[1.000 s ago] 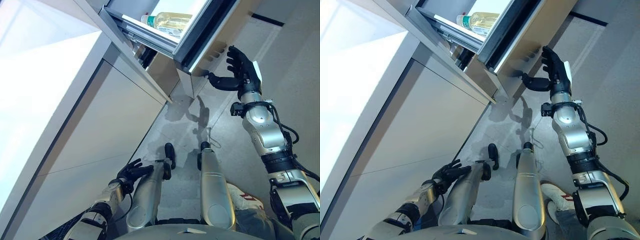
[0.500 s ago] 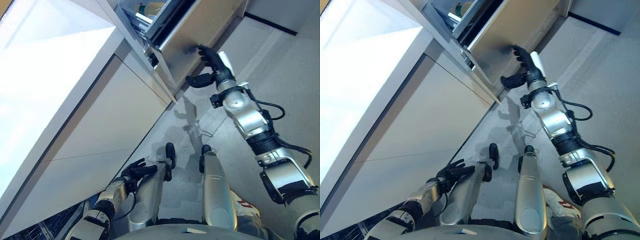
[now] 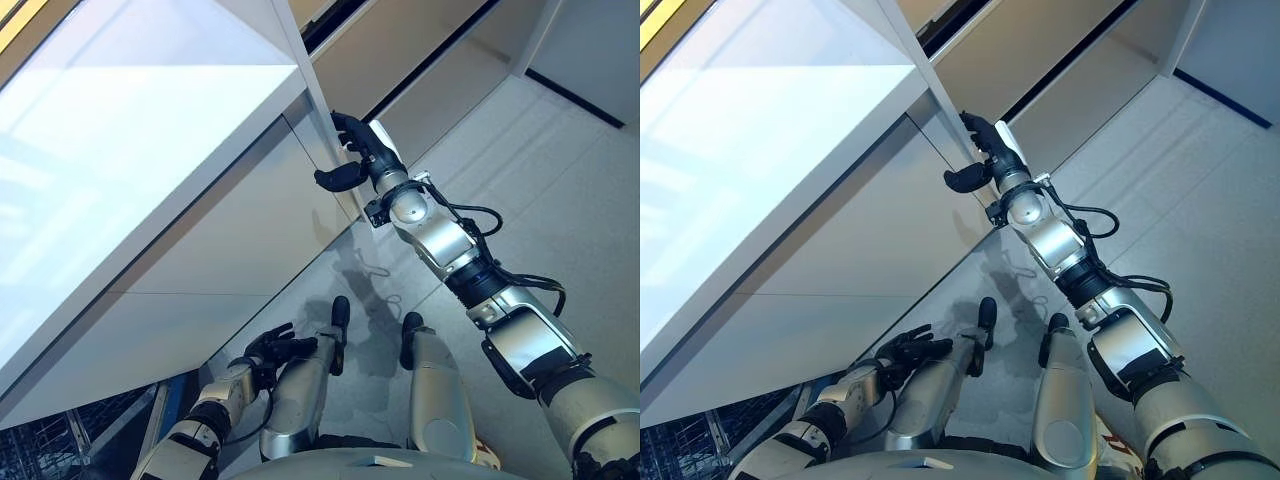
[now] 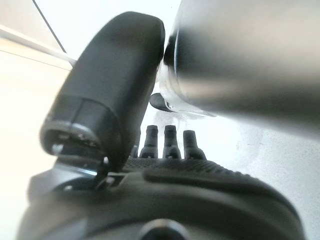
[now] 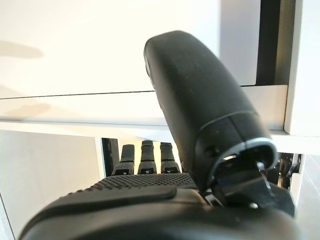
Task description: Put drinks into fridge and close the fridge
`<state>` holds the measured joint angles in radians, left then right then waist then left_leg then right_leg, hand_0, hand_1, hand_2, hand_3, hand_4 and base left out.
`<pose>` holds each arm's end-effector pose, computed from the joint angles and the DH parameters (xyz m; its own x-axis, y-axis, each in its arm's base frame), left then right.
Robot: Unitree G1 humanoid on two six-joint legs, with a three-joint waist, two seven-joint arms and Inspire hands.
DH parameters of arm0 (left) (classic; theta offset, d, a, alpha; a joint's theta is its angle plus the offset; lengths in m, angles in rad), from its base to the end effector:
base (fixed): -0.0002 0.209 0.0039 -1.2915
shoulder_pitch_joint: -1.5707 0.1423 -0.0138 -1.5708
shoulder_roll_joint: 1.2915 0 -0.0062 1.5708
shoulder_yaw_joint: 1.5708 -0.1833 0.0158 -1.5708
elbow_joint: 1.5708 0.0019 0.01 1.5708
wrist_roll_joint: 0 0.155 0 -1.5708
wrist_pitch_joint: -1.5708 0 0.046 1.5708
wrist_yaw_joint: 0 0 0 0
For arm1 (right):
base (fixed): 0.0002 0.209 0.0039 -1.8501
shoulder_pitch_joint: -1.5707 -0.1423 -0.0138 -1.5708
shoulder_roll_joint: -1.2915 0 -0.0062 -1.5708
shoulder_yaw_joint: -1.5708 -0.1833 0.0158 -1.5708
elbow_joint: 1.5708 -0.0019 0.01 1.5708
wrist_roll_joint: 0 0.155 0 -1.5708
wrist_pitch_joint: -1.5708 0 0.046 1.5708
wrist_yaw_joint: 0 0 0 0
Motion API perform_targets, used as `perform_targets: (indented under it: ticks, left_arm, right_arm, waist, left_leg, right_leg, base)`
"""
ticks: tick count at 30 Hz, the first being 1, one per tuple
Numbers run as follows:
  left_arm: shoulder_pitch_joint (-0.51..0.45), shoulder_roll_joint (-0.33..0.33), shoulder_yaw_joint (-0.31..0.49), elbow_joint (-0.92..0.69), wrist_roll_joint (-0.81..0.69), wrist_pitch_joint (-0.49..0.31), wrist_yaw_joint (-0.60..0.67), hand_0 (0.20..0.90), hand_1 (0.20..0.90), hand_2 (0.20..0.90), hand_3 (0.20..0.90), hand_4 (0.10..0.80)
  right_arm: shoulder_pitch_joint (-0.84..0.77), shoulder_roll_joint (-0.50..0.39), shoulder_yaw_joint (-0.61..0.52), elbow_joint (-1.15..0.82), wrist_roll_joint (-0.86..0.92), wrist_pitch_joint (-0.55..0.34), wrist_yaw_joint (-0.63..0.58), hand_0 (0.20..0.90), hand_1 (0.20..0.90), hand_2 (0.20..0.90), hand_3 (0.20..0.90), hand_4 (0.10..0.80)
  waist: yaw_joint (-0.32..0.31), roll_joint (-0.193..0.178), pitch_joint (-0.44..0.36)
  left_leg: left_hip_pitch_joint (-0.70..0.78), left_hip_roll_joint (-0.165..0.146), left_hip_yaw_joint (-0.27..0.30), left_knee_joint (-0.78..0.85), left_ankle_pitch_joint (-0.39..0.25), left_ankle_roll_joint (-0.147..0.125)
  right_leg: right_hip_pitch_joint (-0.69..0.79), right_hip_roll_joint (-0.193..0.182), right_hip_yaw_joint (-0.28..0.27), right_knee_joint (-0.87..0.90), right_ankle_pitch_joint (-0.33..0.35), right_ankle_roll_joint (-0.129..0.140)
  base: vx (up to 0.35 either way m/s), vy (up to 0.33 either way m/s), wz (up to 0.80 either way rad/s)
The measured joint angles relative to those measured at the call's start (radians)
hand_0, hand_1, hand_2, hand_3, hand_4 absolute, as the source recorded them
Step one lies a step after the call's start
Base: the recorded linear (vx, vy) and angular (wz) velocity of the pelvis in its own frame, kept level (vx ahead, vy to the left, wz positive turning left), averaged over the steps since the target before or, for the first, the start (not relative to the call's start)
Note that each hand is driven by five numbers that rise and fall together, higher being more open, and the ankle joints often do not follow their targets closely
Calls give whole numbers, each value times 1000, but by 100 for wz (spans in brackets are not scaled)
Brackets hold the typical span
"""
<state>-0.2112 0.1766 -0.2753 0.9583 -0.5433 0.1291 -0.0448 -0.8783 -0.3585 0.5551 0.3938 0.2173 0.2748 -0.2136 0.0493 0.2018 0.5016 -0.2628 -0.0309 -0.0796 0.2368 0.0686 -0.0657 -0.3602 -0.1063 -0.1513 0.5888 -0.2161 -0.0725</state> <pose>0.1920 0.1675 -0.0896 0.6154 -0.1128 -0.7801 -0.0607 0.9800 -0.1895 0.3389 -0.0852 0.1635 0.9674 0.2448 0.0651 -0.1825 0.8518 -0.4910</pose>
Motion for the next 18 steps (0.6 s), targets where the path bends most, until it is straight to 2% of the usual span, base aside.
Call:
perform_targets:
  ticks: [2,6,8,11,14,18]
  left_arm:
    - [9,0,0,-1,14,-2,-8,900,900,900,900,800]
    - [0,0,-3,-2,74,-5,-7,900,900,900,900,800]
    - [2,0,-4,-3,83,-5,8,900,900,900,900,800]
    - [5,2,-3,-5,114,0,43,900,900,900,900,800]
    - [51,20,-3,-19,114,4,73,900,900,900,900,800]
    - [164,38,18,-69,115,6,108,900,900,900,900,800]
  right_arm:
    - [0,-3,2,1,7,-12,-9,900,900,900,900,800]
    - [-2,-3,4,-1,12,-104,-59,900,900,900,900,800]
    - [4,-13,0,-1,18,-123,-104,900,900,900,900,800]
    - [48,-37,-19,-5,18,-164,-126,900,900,900,900,800]
    - [183,-31,-87,-18,42,-196,-136,900,900,900,900,800]
    - [526,5,-251,-48,86,-278,-103,900,900,900,900,800]
  waist:
    - [3,1,-1]
    - [14,2,-2]
    - [25,-1,-8]
    - [23,-12,-32]
    - [22,-62,-117]
    - [2,-141,-227]
  left_leg:
    - [18,3,-1,-4,2,3]
    - [56,13,-6,-24,7,-3]
    - [78,16,-5,-43,7,-2]
    - [102,20,-3,-70,8,-1]
    - [133,32,15,-109,9,-2]
    - [226,45,65,-166,-10,13]
  right_leg:
    - [22,2,-7,-8,-2,-3]
    - [73,8,-25,-42,0,0]
    - [94,12,-24,-62,-1,-2]
    - [119,17,-25,-93,6,10]
    - [156,32,-23,-151,13,19]
    - [264,53,-11,-261,25,38]
  base:
    - [47,-29,7]
    - [35,-29,9]
    - [46,-72,2]
    - [49,-51,-2]
    - [53,13,-2]
    - [4,15,-12]
